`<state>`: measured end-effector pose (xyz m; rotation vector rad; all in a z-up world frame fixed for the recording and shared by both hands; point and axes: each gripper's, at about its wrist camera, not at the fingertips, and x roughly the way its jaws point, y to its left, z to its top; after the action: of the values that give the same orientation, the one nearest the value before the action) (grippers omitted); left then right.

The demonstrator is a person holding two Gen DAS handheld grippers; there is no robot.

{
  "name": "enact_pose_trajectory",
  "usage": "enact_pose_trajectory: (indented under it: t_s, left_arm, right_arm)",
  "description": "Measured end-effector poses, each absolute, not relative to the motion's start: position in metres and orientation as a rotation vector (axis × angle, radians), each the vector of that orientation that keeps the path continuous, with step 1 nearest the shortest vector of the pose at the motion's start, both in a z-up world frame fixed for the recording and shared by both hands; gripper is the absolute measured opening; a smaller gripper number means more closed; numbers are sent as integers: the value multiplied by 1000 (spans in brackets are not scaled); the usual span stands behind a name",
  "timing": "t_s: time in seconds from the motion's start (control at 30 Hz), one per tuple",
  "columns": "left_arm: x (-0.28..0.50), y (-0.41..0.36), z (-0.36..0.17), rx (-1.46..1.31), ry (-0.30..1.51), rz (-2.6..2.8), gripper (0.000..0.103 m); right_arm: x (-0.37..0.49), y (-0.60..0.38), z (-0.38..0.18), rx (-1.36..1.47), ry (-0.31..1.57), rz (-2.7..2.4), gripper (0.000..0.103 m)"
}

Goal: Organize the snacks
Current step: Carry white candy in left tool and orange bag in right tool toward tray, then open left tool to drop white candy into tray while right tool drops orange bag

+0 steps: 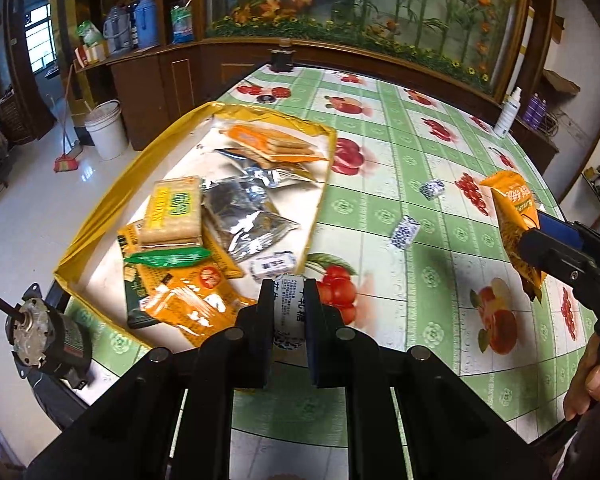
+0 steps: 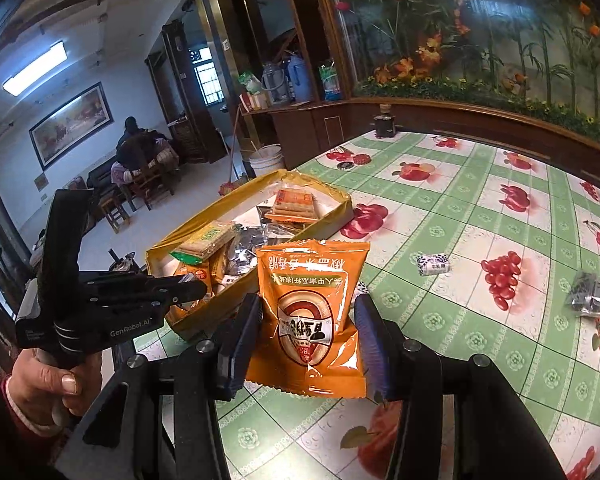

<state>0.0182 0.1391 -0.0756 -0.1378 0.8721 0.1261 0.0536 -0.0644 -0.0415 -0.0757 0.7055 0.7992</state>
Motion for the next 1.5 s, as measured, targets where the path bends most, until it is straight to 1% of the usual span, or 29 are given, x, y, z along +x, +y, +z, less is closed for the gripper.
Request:
enact_pose_trajectory:
  t_s: [0.97,1.5]
  left_arm:
    - [12,208,-90,-242,894,246,11]
    - [36,215,-92,-242,887,267,11]
  right_arm:
    - [89,25,-48,-106,735,940,49]
    - [115,78,-66,-116,762,987,49]
